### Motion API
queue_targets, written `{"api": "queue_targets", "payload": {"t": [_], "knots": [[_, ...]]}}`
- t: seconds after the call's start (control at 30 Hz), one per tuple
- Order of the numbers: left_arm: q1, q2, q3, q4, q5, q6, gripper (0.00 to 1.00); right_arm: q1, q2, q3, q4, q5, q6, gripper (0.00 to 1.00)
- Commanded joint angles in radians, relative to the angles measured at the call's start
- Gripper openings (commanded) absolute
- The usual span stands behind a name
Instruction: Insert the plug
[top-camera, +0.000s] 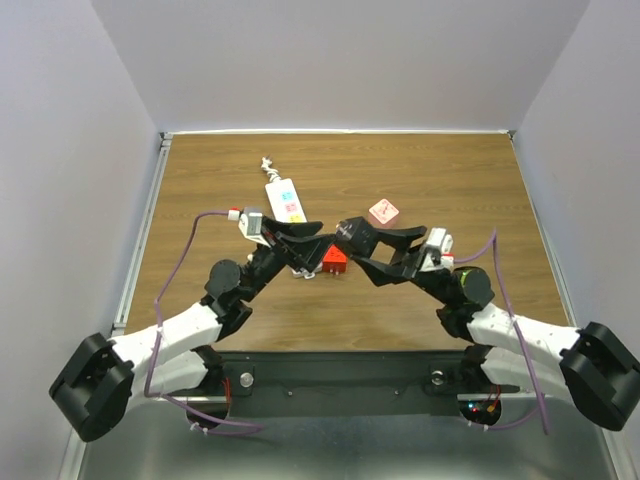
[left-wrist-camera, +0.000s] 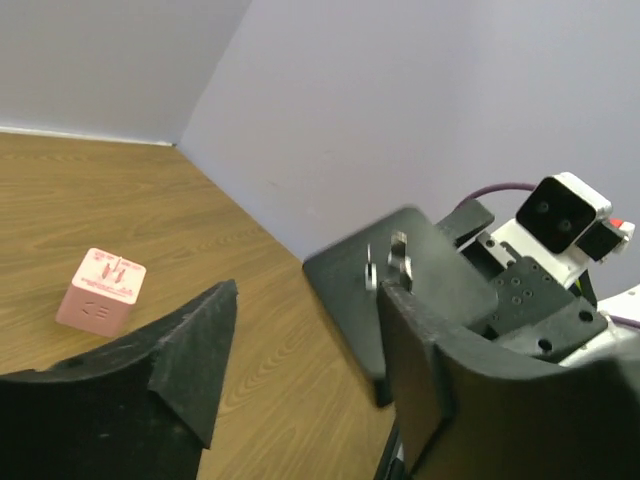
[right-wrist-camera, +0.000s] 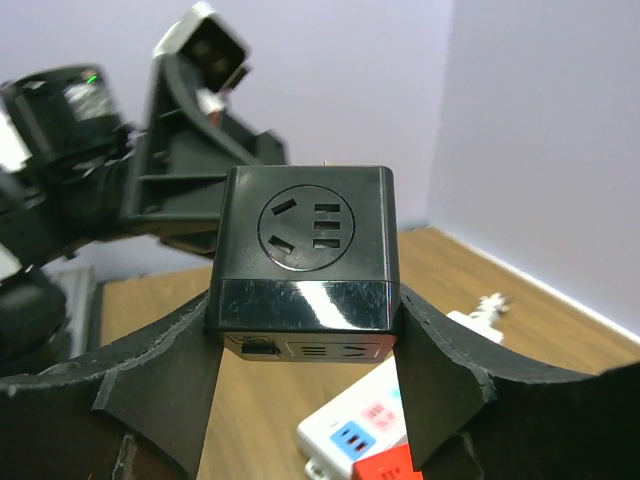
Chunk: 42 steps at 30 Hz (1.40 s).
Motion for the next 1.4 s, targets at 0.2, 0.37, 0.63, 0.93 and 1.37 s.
{"api": "queue_targets", "payload": {"t": [0.2,0.37,0.63,0.93,1.37], "knots": [[0.025,-0.219,0.013,-0.250,-0.289,0.225,0.87,-0.007,-0.127,0.140,-0.208,0.180,-0.034,0.00],[0.063,-0.189,0.039,-0.342,-0.482,0.323,0.87,-0.007,0.005,0.372,-0.623,0.161,-0.042,0.00],[0.177,0.008,0.056,-0.310,-0.508,0.336,0.87,-0.007,0.283,0.717,-1.022,0.128,-0.022,0.00],[0.269,0.101,0.049,-0.263,-0.435,0.348,0.86,-0.043,0.625,1.128,-1.436,0.043,-0.051,0.00],[0.428,0.187,0.058,-0.191,-0.197,0.306,0.87,-0.069,0.964,1.622,-1.973,-0.074,-0.133,0.00]]}}
